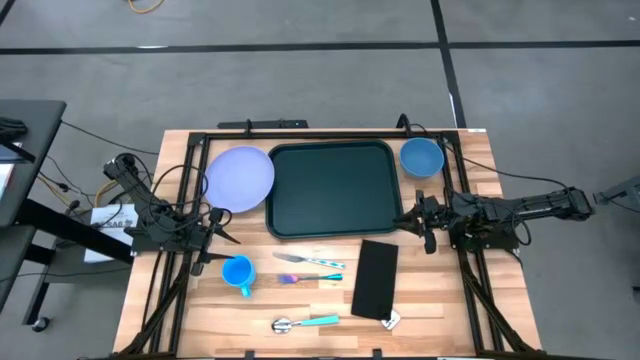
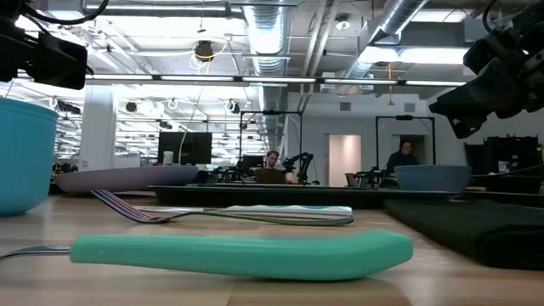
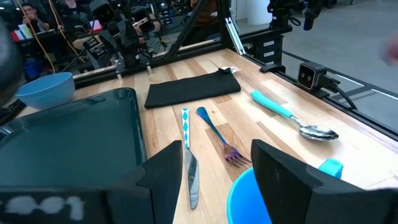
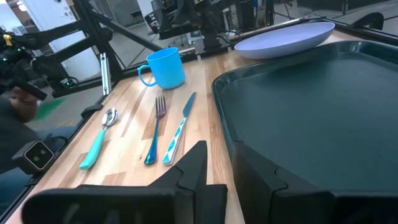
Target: Set up tray
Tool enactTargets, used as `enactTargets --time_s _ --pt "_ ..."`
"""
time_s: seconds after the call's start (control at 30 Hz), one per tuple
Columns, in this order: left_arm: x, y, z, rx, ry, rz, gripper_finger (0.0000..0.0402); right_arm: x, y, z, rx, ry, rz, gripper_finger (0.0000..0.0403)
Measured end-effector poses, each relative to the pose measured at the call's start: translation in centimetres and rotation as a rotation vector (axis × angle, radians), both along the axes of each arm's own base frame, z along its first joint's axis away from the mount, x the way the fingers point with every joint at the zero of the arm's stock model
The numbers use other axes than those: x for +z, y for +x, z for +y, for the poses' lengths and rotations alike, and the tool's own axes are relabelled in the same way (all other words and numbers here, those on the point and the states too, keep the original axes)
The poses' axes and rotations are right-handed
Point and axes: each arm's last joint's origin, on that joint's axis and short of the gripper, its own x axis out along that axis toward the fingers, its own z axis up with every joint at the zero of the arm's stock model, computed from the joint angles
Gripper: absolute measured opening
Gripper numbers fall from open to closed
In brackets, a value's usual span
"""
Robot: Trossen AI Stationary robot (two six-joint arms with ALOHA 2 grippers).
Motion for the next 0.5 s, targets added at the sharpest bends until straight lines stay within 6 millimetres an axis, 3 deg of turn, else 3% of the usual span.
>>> enactTargets --time_s 0.27,0.5 --pt "0.00 0.00 0.00 0.000 0.001 0.000 0.0180 -0.01 0.00 0.00 0.001 -0.002 0.000 0.0068" --pt "0.00 0.00 0.00 0.005 -0.026 0.007 0.0180 -0.08 -0.01 -0.03 0.066 -0.336 -0.021 0.0068"
